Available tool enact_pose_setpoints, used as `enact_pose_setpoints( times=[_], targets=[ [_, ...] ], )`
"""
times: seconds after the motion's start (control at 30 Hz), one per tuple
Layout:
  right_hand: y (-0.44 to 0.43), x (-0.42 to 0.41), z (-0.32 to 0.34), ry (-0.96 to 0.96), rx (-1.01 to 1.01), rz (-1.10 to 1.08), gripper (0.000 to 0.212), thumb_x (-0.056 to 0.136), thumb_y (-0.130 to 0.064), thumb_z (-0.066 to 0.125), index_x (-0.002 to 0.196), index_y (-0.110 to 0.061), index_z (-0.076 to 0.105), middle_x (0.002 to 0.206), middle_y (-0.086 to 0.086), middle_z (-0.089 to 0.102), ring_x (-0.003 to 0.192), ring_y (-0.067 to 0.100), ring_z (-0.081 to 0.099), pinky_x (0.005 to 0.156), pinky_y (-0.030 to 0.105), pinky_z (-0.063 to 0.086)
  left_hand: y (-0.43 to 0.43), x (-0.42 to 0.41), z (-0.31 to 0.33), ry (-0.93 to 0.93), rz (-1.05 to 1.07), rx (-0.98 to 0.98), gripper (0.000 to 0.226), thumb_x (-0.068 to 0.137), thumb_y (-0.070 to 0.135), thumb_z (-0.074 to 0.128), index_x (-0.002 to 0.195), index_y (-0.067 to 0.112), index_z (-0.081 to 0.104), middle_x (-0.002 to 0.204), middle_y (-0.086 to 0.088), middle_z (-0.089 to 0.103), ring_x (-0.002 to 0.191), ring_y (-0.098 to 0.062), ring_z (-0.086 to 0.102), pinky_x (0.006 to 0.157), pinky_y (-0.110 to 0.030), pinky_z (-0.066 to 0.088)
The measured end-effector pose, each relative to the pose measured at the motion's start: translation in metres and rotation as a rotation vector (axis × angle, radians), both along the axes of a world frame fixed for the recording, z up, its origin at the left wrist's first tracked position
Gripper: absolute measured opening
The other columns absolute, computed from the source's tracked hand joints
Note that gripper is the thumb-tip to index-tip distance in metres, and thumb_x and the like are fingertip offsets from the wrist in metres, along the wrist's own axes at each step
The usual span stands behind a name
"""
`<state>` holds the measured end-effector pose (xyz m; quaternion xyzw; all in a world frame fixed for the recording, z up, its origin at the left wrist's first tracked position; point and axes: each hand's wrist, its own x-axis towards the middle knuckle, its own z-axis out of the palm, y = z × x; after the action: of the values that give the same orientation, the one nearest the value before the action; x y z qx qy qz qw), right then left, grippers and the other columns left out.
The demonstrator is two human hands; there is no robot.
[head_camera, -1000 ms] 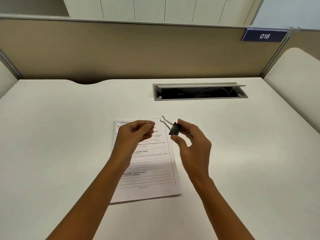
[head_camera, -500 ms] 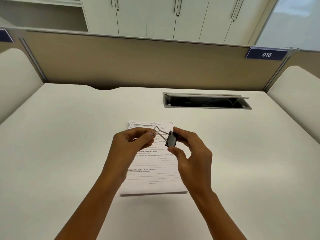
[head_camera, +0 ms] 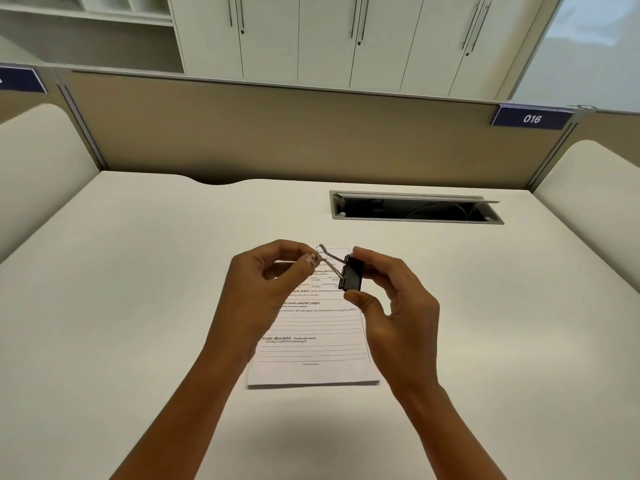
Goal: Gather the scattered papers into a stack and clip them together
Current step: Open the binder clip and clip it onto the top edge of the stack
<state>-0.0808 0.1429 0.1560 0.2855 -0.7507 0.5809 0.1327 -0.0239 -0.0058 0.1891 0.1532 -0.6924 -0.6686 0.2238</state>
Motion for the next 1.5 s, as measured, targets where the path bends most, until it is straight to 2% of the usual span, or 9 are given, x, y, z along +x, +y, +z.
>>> enact_pose_setpoints(
  times=[0.1,0.17,0.3,0.53,0.73,0.97,1.07,1.23,1.5],
  targets=[
    [-0.001,0.004,0.001,-0.158,-0.175,0.069,0.052,0.073,0.017,0.068,0.114,-0.016,0.063,0.110,-0.006,0.070,0.104,0.010,0.066,0.091,0.021,0.051,0.001,0.001,0.000,-0.016,0.020,0.017,0.010,0.064,0.035,0.072,0.071,0.028,0.072,0.071,0.004,0.072,0.080,-0.017,0.070,0.090,-0.046,0.053],
    [-0.003,0.007,0.001,-0.257,-0.308,0.120,0.053,0.073,0.021,0.065,0.113,-0.015,0.064,0.108,-0.005,0.071,0.106,0.013,0.066,0.091,0.023,0.052,0.004,0.001,-0.001,-0.030,0.009,0.117,0.006,0.074,0.022,0.070,0.068,0.021,0.071,0.069,0.001,0.070,0.079,-0.018,0.068,0.091,-0.045,0.053],
    [-0.004,0.009,0.005,-0.374,-0.472,0.192,0.049,0.076,0.022,0.061,0.113,-0.010,0.064,0.110,0.002,0.072,0.106,0.016,0.067,0.089,0.021,0.053,0.008,-0.001,-0.002,-0.114,-0.090,0.517,0.026,0.086,0.006,0.056,0.063,0.014,0.065,0.065,-0.002,0.065,0.073,-0.019,0.065,0.086,-0.044,0.055],
    [-0.009,0.016,0.011,-0.491,-0.572,0.319,0.040,0.082,0.014,0.058,0.116,-0.007,0.063,0.110,0.005,0.072,0.105,0.016,0.067,0.084,0.018,0.052,0.025,0.002,-0.015,-0.269,-0.316,0.912,0.008,0.071,0.008,0.071,0.076,0.009,0.066,0.074,-0.005,0.064,0.066,-0.017,0.065,0.074,-0.043,0.058],
    [-0.002,0.007,0.009,-0.429,-0.297,0.185,0.038,0.079,-0.015,0.071,0.116,-0.012,0.065,0.111,-0.001,0.072,0.107,0.011,0.066,0.094,0.026,0.052,0.015,-0.001,-0.019,-0.134,-0.026,0.703,0.016,0.083,0.005,0.060,0.069,0.005,0.068,0.066,-0.006,0.067,0.069,-0.020,0.068,0.077,-0.038,0.059],
    [0.002,-0.005,0.020,-0.434,-0.253,0.053,0.017,0.084,-0.025,0.067,0.091,-0.010,0.070,0.081,0.005,0.074,0.074,0.018,0.071,0.074,0.028,0.056,0.002,0.005,-0.020,-0.100,0.167,0.102,0.009,0.080,0.009,0.068,0.072,0.011,0.071,0.069,-0.004,0.072,0.074,-0.019,0.069,0.087,-0.041,0.055],
    [0.004,-0.008,0.019,-0.420,-0.241,-0.012,0.015,0.089,-0.021,0.063,0.085,-0.008,0.070,0.076,0.006,0.073,0.068,0.018,0.069,0.076,0.039,0.058,0.003,0.006,-0.020,-0.115,0.180,0.042,0.008,0.079,0.013,0.070,0.072,0.016,0.071,0.069,0.000,0.073,0.075,-0.016,0.070,0.089,-0.043,0.054],
    [0.006,-0.009,0.020,-0.431,-0.203,0.007,0.014,0.080,-0.028,0.072,0.086,-0.016,0.069,0.078,0.002,0.074,0.073,0.017,0.071,0.073,0.023,0.055,0.006,0.009,-0.020,-0.100,0.161,-0.022,0.004,0.075,0.020,0.073,0.073,0.020,0.071,0.073,0.000,0.074,0.078,-0.014,0.071,0.077,-0.028,0.050],
    [0.010,-0.018,0.018,-0.512,-0.318,0.091,0.003,0.083,-0.003,0.068,0.085,-0.002,0.070,0.069,0.008,0.071,0.061,0.021,0.069,0.067,0.032,0.059,0.002,0.008,-0.020,-0.066,0.121,0.012,0.005,0.081,0.013,0.068,0.078,0.015,0.071,0.075,-0.002,0.075,0.075,-0.011,0.071,0.079,-0.027,0.050]
  ],
)
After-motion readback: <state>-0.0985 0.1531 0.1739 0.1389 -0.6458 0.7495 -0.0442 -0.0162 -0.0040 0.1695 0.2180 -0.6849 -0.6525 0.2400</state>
